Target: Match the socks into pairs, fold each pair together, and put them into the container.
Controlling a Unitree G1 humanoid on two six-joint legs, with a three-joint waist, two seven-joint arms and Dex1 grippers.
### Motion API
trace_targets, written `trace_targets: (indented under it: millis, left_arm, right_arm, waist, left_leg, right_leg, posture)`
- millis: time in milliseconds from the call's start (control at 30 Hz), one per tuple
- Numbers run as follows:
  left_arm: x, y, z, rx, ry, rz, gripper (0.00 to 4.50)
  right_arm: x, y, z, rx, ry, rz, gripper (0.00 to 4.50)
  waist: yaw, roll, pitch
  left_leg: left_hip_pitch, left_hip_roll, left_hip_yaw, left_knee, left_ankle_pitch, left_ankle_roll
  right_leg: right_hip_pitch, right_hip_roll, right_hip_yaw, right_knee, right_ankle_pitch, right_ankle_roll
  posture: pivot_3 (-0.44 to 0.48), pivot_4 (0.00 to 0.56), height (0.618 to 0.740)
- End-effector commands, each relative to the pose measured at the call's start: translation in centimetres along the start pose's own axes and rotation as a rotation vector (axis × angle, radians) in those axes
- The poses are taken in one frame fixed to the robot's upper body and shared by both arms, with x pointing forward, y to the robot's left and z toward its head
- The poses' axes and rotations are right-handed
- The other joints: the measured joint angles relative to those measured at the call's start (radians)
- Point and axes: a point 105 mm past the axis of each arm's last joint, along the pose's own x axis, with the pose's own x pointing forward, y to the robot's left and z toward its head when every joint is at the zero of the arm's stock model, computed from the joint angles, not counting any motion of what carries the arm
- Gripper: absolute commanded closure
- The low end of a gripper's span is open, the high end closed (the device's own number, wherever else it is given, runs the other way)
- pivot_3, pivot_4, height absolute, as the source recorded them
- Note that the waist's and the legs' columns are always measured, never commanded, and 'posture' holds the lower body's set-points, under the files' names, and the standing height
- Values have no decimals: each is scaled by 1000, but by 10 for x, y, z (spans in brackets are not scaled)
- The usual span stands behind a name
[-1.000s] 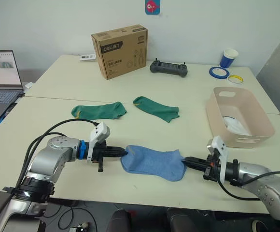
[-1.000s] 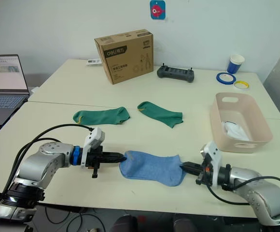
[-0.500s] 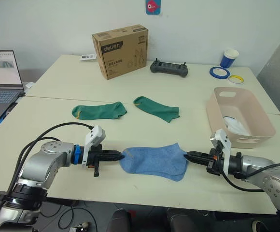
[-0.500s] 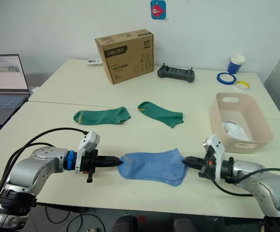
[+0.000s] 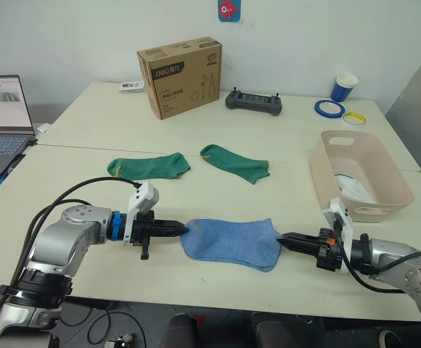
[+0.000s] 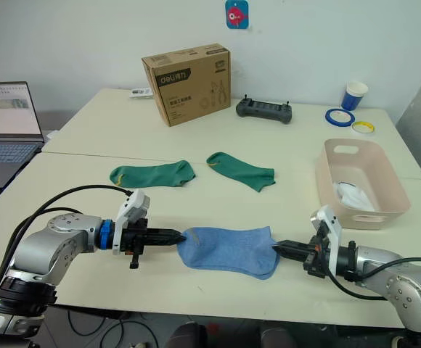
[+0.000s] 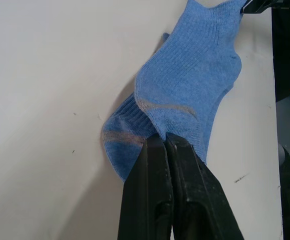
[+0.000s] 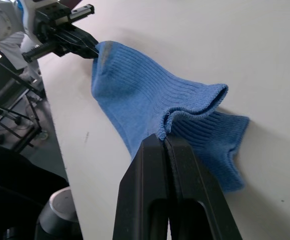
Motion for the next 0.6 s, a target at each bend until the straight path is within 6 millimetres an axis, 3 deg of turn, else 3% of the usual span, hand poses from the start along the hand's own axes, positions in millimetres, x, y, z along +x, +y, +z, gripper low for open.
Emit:
trace_targets:
  millis: [33, 467, 600]
  left_arm:
    - [-4, -6, 8, 11, -12, -36, 4467]
    - [-2, 5, -1, 5, 3, 32, 4467]
    - [-5, 0, 10, -5, -34, 5, 4467]
  right_arm:
    - [-4, 12, 11, -10, -40, 48, 4500]
    - [-2, -1, -1, 4, -16, -31, 4500]
    - [-4, 4, 2, 7, -29, -5, 4500]
  waist:
    - [0, 0, 0]
    - [0, 0, 0]
    - [0, 0, 0]
  left_leg:
    - [0, 0, 0, 0, 0, 0]
    - [0, 0, 0, 0, 0, 0]
    - [0, 0, 0, 0, 0, 0]
  right_leg:
    - [0, 0, 0, 0, 0, 0]
    - [0, 0, 0, 0, 0, 0]
    - [0, 0, 0, 0, 0, 0]
  posture:
    - [0, 150, 740]
    - [0, 150, 740]
    - [0, 150, 740]
